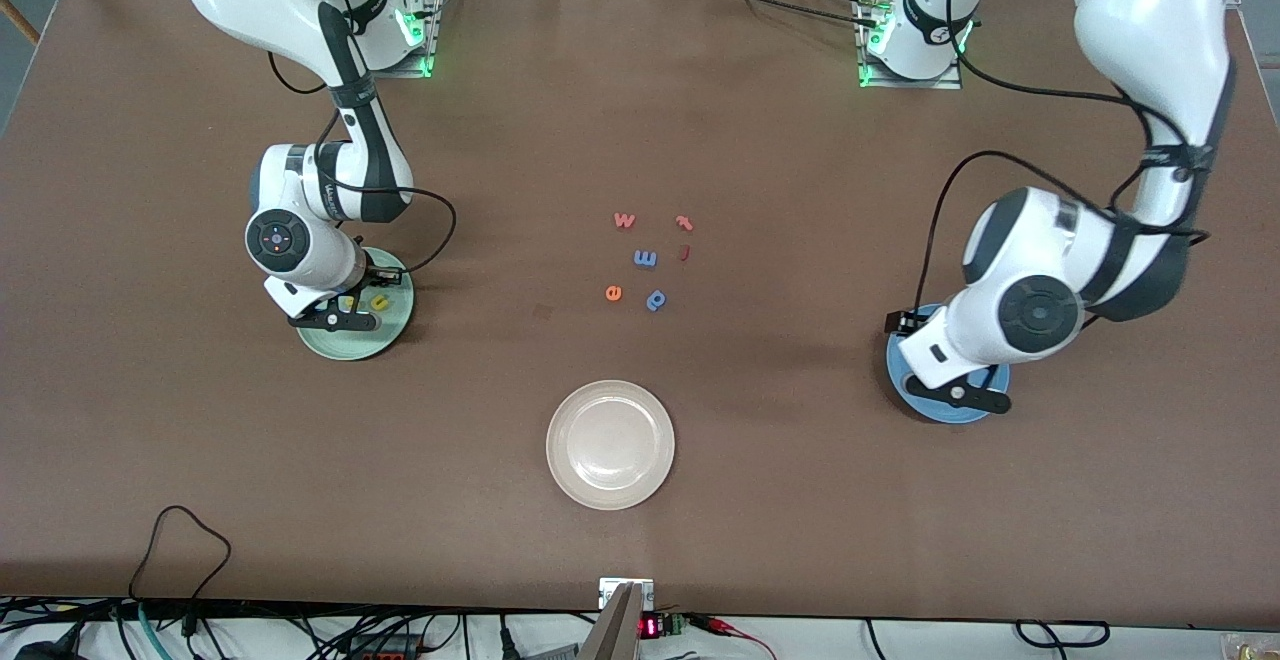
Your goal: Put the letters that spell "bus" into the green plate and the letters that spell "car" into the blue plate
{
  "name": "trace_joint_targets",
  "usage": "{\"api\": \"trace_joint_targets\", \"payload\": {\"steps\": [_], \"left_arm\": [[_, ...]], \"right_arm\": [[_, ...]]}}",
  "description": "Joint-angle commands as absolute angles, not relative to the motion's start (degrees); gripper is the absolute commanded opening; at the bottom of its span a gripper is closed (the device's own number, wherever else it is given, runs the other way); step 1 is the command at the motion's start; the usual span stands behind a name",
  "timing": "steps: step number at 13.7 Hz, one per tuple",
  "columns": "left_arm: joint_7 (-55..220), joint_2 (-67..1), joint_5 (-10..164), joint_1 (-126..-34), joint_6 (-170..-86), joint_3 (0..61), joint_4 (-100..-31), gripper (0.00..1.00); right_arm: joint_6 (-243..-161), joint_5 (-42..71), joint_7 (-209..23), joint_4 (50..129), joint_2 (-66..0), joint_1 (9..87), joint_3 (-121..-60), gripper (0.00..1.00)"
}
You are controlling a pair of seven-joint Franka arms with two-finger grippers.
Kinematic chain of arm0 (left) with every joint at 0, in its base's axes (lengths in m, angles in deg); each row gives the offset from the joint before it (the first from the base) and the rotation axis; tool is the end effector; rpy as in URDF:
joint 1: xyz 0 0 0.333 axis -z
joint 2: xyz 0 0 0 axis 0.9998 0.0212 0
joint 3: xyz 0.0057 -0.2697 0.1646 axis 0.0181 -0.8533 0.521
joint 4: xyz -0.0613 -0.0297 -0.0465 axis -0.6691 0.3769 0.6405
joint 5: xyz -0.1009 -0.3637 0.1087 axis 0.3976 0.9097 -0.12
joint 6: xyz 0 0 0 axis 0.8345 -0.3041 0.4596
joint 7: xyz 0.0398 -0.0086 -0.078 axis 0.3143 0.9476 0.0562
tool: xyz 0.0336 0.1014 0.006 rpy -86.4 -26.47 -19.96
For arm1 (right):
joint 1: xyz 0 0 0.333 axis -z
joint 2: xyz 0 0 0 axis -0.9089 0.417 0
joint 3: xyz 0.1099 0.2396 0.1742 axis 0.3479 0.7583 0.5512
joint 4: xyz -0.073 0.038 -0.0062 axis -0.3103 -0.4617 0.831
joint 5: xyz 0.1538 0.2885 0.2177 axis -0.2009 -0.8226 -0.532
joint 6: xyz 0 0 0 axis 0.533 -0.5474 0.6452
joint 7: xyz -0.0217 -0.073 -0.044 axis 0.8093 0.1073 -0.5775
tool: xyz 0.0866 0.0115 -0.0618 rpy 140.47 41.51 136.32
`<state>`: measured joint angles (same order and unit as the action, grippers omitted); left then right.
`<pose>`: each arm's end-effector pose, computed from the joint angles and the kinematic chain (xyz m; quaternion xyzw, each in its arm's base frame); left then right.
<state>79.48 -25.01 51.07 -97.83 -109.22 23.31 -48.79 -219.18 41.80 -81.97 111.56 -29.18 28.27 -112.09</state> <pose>0.6670 -0.1139 0.3537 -0.9882 0.0794 0.1227 0.0463 0.5465 0.0942 0.1940 0.9929 -0.0182 -0.0972 0.0664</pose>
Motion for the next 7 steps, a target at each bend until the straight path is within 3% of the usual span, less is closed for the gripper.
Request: {"api": "trace_joint_targets", "payload": {"steps": [1,5,7], "left_arm": [[80.67,-26.34,52.64,-98.36,-97.64,23.05,-37.40,1.00],[80.06,-32.56,53.25,-98.02,-94.89,23.48,-33.94,1.00],[80.67,-40.11,56.04,-94.35,-95.33,29.34,-37.08,1.00]], "right_arm": [[-218.52,41.58,-81.87,112.29,-31.85,29.67,-111.94,1.00],[-210.38,41.58,-78.19,105.72,-38.60,29.67,-113.08,1.00],[-199.50,41.58,-76.78,96.08,-39.15,29.76,-114.04,1.00]]}}
